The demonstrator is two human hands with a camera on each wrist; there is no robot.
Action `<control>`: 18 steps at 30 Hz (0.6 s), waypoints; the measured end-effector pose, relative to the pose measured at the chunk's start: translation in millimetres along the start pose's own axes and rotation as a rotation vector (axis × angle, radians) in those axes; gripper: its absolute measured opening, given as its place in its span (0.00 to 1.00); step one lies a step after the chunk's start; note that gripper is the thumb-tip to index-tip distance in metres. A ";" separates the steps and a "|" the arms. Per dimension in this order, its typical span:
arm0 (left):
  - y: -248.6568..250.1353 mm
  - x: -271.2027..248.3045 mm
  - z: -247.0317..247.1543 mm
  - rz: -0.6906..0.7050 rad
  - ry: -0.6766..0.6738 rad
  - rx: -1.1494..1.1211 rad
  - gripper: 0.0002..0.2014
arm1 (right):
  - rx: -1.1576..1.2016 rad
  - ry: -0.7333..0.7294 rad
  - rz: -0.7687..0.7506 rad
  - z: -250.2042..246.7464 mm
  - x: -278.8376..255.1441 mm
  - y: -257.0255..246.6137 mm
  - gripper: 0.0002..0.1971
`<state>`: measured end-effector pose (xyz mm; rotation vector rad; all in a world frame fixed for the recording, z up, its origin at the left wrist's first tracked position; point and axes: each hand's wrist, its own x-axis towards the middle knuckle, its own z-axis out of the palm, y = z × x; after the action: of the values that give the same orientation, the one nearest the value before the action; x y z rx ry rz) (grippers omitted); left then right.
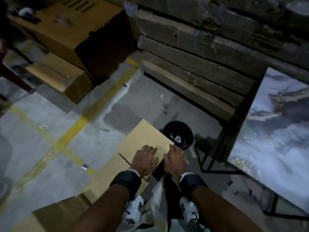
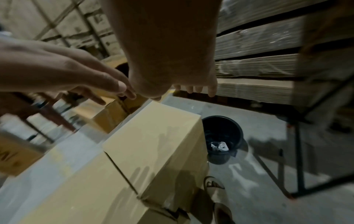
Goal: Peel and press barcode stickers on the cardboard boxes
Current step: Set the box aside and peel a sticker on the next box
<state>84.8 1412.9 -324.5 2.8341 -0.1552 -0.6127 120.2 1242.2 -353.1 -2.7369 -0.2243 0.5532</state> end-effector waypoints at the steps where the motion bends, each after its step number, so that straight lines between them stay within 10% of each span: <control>1: 2.7 -9.3 0.6 0.025 -0.003 0.010 0.40 | 0.011 0.005 0.031 1.7 -12.8 0.8 0.29; 18: 130.0 -90.6 33.7 0.553 -0.109 0.140 0.29 | 0.122 0.143 0.476 25.3 -213.1 93.3 0.33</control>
<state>-18.4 1294.1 -285.9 2.6909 -0.9925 -0.6409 -76.2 1116.4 -334.1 -2.6919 0.4917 0.4658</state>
